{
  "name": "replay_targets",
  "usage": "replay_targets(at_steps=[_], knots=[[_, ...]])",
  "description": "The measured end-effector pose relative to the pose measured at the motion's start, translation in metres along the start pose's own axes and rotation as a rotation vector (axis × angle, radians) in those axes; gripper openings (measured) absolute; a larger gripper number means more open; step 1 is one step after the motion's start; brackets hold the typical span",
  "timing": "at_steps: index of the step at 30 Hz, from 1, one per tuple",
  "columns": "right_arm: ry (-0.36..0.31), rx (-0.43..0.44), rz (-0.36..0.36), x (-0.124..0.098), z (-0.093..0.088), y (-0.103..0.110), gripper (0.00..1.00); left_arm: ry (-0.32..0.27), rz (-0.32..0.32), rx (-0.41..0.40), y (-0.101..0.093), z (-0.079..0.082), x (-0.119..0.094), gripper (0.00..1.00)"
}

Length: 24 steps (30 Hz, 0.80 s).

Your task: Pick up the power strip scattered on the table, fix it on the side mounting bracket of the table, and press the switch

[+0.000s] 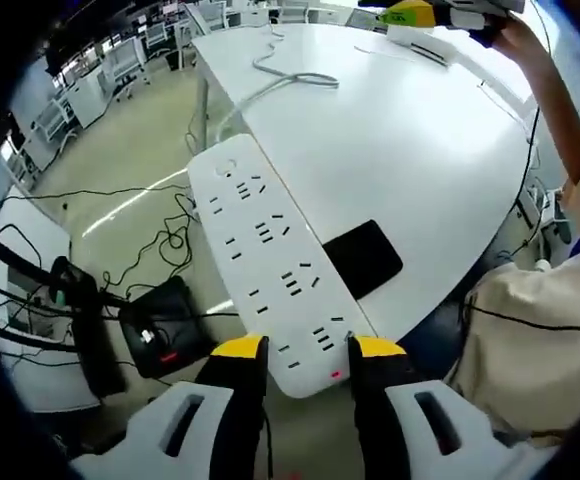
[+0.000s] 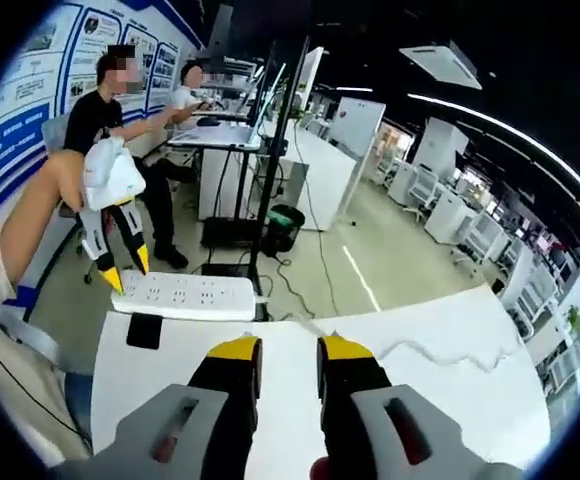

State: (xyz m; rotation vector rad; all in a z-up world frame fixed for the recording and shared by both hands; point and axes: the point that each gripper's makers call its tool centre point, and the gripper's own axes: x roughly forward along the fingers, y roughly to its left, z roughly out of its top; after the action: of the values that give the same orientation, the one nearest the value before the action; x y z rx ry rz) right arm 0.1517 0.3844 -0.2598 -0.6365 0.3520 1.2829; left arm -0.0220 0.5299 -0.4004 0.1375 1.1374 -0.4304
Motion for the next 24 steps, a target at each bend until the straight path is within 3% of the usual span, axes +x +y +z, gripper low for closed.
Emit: replay_targets(at_steps=[11,24], knots=[[-0.116,0.072,-0.124,-0.056,-0.011,-0.026,0.21,-0.053,0.009,-0.010,0.000,-0.001,-0.001,0.37],[-0.199,0.175,-0.236,-0.118,-0.046,-0.045,0.22,-0.210,0.000,-0.010,0.005,-0.001,-0.001,0.37]])
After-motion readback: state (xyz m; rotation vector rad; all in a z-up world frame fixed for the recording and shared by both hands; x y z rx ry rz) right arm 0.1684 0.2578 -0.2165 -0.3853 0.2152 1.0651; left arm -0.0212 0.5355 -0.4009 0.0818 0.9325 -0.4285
